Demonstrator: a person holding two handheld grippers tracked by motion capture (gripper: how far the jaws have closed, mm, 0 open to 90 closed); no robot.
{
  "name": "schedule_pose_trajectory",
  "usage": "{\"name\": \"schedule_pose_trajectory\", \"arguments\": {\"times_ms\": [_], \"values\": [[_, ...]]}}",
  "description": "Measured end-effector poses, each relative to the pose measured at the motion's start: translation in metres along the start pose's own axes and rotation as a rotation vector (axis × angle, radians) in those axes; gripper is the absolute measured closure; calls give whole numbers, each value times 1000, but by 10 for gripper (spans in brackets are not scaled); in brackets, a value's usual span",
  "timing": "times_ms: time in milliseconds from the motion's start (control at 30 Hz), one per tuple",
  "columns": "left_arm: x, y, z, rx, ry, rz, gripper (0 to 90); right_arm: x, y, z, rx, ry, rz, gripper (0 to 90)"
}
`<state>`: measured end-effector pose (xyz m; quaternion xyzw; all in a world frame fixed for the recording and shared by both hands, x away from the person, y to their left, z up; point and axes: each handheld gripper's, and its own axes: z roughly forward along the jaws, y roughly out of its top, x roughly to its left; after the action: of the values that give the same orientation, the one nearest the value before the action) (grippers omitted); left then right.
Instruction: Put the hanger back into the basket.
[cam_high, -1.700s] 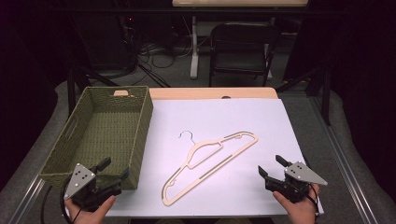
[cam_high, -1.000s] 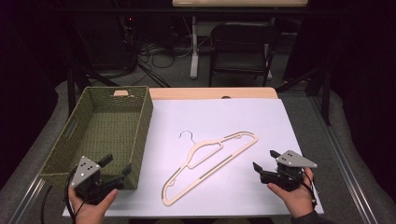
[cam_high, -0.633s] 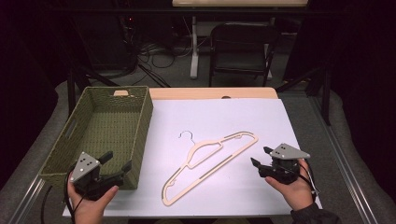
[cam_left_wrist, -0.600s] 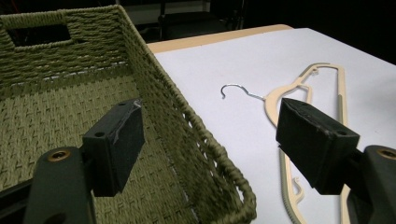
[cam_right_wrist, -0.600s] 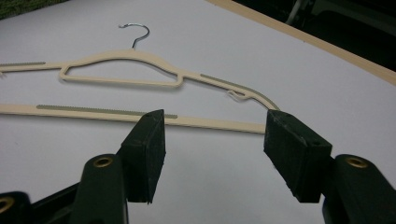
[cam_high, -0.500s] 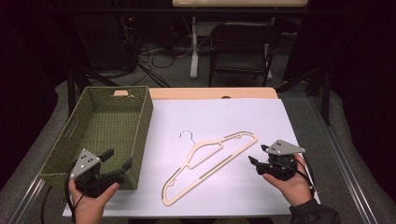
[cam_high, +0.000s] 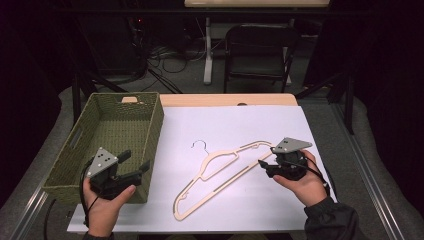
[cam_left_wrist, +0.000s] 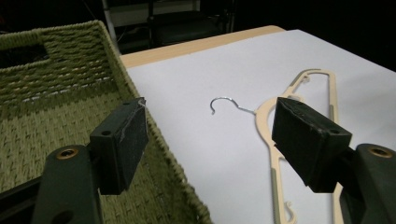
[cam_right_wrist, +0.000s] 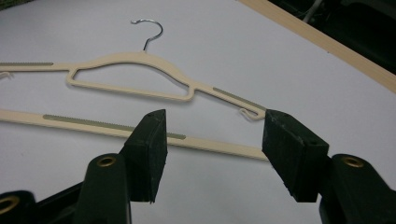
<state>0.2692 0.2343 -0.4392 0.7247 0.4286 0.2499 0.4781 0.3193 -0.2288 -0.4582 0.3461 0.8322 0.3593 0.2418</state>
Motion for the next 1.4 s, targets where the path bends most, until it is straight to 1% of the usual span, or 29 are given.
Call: {"name": "schedule_pose_trajectory", "arguments": {"times_ms": [67, 133, 233, 267, 300, 333, 433, 500, 533, 567, 633, 733, 767, 800, 833, 900, 933, 1000, 1033, 1067, 1100, 1133, 1167, 1200, 1233, 1267, 1300, 1333, 1400], "values": [[-1, 3, 1, 2, 0, 11, 272, -1, 4, 3, 16, -1, -12, 409], [-2, 4, 2, -5, -5, 12, 273, -2, 9, 6, 34, 21, -17, 434], [-4, 4, 3, -2, -10, 18, 278, -5, 20, 11, 96, 46, -25, 435], [-4, 3, 3, 1, -10, 17, 278, -5, 20, 11, 96, 46, -25, 435], [-3, 3, 4, 2, -11, 17, 282, -7, 26, 15, 121, 53, -35, 436], [-3, 3, 4, 5, -10, 16, 282, -7, 26, 15, 121, 53, -35, 436], [-3, 2, 4, 3, -10, 13, 287, -11, 33, 19, 158, 47, -52, 437], [-3, 1, 4, 6, -8, 10, 286, -13, 37, 21, 196, 60, -57, 460], [-2, 1, 4, 8, -8, 11, 287, -14, 39, 23, 202, 69, -63, 460], [-2, 1, 5, 8, -8, 12, 287, -17, 42, 27, 239, 80, -67, 462], [-2, 1, 5, 8, -7, 12, 287, -17, 44, 29, 248, 84, -70, 479], [-2, 1, 4, 8, -6, 13, 287, -20, 49, 34, 315, 101, -106, 493], [-2, 1, 4, 8, -5, 13, 287, -20, 49, 38, 299, 91, -108, 493], [-2, 1, 4, 7, -5, 12, 287, -21, 52, 38, 350, 97, -114, 493], [-2, 1, 4, 7, -5, 12, 287, -23, 54, 45, 356, 114, -114, 503], [-2, 1, 4, 8, -5, 12, 287, -24, 56, 48, 368, 124, -110, 502], [-2, 1, 4, 9, -4, 11, 287, -24, 59, 53, 409, 123, -112, 503], [-1, 0, 4, 10, -4, 9, 287, -25, 60, 56, 422, 127, -120, 502], [-1, 0, 4, 9, -5, 9, 287, -25, 63, 58, 463, 130, -133, 502], [-1, 0, 5, 10, -6, 8, 287, -24, 64, 65, 479, 130, -158, 502], [-1, 0, 5, 10, -6, 8, 287, -24, 64, 65, 479, 130, -158, 502], [-1, 0, 5, 10, -4, 7, 287, -24, 67, 66, 520, 136, -164, 500], [0, -1, 4, 11, -4, 7, 287, -23, 67, 74, 515, 160, -151, 499], [0, -1, 4, 11, -3, 8, 287, -24, 69, 76, 554, 170, -162, 498], [0, -1, 4, 11, -3, 8, 288, -24, 69, 76, 554, 170, -162, 498], [0, -1, 4, 11, -2, 6, 288, -25, 71, 77, 588, 178, -163, 491], [0, -1, 4, 11, -1, 4, 288, -25, 70, 85, 610, 186, -170, 478], [1, -1, 3, 11, -1, 3, 289, -25, 71, 87, 633, 190, -174, 473], [1, -1, 3, 10, 0, 3, 289, -25, 72, 89, 649, 194, -182, 474]]}}
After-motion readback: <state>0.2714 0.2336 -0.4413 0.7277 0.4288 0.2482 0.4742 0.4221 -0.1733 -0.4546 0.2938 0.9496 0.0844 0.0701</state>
